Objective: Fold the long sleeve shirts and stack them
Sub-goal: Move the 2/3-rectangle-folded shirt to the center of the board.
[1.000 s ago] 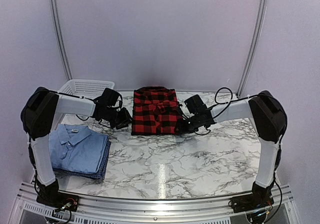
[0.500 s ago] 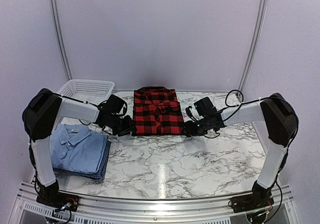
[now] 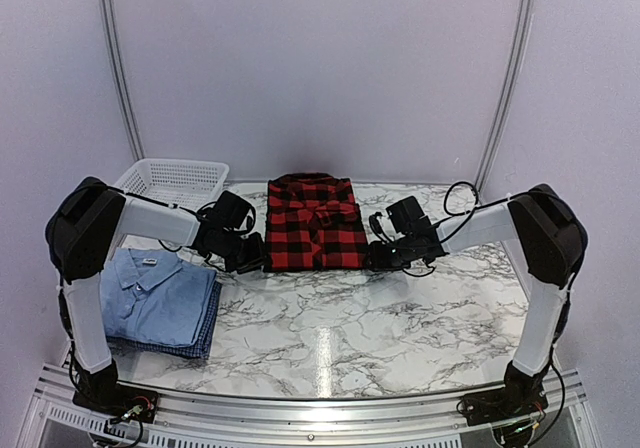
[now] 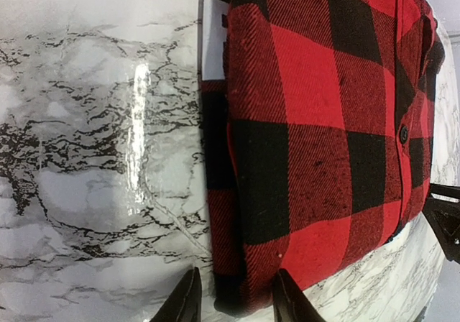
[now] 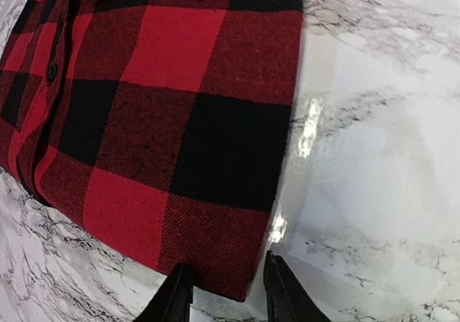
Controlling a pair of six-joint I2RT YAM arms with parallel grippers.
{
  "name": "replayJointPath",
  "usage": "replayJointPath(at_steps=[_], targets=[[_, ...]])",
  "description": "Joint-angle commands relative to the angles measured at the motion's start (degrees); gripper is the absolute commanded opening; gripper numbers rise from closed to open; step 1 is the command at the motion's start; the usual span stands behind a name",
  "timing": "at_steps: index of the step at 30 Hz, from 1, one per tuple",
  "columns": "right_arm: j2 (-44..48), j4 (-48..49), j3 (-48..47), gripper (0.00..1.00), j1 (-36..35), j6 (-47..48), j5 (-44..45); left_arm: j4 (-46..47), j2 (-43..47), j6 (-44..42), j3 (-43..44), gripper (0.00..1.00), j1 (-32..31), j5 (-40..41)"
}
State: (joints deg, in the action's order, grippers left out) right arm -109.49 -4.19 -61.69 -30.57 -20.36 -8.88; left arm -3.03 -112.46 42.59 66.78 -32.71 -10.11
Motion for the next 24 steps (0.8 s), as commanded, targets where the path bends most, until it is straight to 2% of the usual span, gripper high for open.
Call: replayJointPath(at_steps=[1,3,7,9,12,17,24], targets=[[-0.7,0.1,-1.0,0.31,-0.2,-0.3,-0.8,-1.5,-1.5,0.3,1.3,0.34,-0.8,-0.5],[-0.6,-0.2,-1.1,0.21,-0.2,0.0,-0.7,-1.5,-1.6,0.6,1.3,0.29,-1.1,-0.5],[-0.4,-0.8,-1.3,0.0,-0.3,0.1,-1.3,-1.5,-2.1,1.6,1.6,0.13,-1.1,-1.6],[0.7,-1.8,-1.0,0.0,-0.6,0.3,-1.4,-2.0,-1.3,1.8,1.3,0.06,-1.1,-2.0],[3.4,-3.3,0.7,0.0,-1.3,0.6,-1.2,-3.8,0.8,1.7,0.1,0.03,-1.2,-2.1],[9.0,-5.1,6.6,0.0,-4.6,-0.7,-0.6,-7.2,5.2,1.5,-4.2,0.02,-2.1,-2.9],[17.8,-3.9,18.2,0.0,-10.7,-8.2,-0.3,-9.8,12.6,2.8,-13.1,0.02,-5.2,-2.4]])
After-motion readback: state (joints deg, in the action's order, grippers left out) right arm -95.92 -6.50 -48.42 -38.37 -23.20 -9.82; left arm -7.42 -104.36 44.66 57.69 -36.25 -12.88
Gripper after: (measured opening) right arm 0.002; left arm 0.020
